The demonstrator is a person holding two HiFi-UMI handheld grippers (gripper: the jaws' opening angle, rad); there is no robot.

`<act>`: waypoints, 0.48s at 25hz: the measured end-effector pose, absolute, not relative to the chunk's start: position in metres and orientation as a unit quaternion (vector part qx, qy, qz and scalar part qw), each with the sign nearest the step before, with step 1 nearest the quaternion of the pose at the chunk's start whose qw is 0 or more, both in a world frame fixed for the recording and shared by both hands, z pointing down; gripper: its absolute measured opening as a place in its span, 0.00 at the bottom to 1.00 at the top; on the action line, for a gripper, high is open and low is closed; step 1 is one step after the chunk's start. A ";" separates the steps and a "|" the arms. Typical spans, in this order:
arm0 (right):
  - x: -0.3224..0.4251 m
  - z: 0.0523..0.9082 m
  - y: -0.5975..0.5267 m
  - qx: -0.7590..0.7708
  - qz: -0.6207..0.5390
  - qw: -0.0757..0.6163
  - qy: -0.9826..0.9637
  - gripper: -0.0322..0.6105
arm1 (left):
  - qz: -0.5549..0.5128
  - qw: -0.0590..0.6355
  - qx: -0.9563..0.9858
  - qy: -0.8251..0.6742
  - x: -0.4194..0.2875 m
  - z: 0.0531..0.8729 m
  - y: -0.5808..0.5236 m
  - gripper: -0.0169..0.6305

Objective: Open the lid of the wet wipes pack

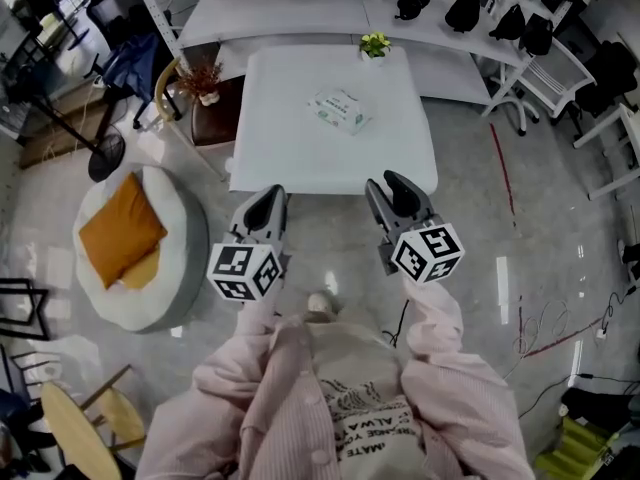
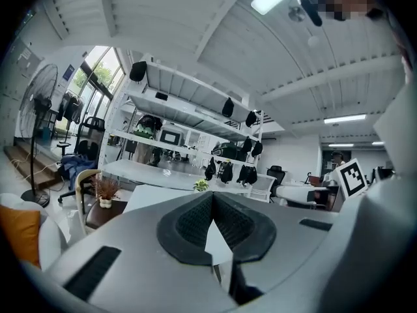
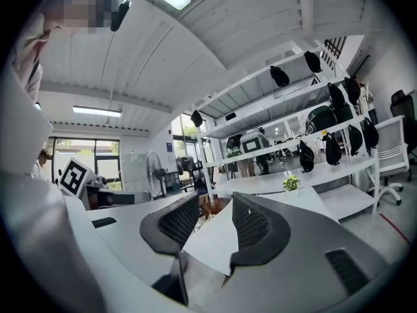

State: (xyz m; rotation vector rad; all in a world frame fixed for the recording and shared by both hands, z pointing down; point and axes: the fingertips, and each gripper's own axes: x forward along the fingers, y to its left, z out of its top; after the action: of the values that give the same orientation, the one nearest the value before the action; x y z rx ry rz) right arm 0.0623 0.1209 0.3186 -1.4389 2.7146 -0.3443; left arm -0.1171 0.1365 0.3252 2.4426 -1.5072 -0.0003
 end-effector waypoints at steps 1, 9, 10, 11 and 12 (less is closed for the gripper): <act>0.061 0.321 0.117 -0.465 -0.113 0.024 0.878 0.25 | 0.001 0.137 0.844 -0.519 -0.117 0.328 0.133 0.03; 0.063 0.335 0.091 -0.470 -0.122 0.018 0.874 0.25 | 0.010 0.153 0.844 -0.514 -0.117 0.345 0.111 0.03; 0.063 0.337 0.087 -0.470 -0.124 0.017 0.874 0.25 | 0.010 0.156 0.843 -0.515 -0.117 0.347 0.107 0.03; 0.062 0.339 0.081 -0.470 -0.125 0.016 0.873 0.25 | 0.011 0.158 0.842 -0.516 -0.118 0.349 0.102 0.03; 0.062 0.341 0.076 -0.470 -0.126 0.015 0.873 0.25 | 0.011 0.160 0.841 -0.517 -0.119 0.351 0.097 0.03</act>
State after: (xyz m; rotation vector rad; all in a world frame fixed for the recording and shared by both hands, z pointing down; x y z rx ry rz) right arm 0.0621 0.0757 0.3408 -1.4619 2.7176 -0.3932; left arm -0.1191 0.0966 0.3508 2.4027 -1.4774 0.0315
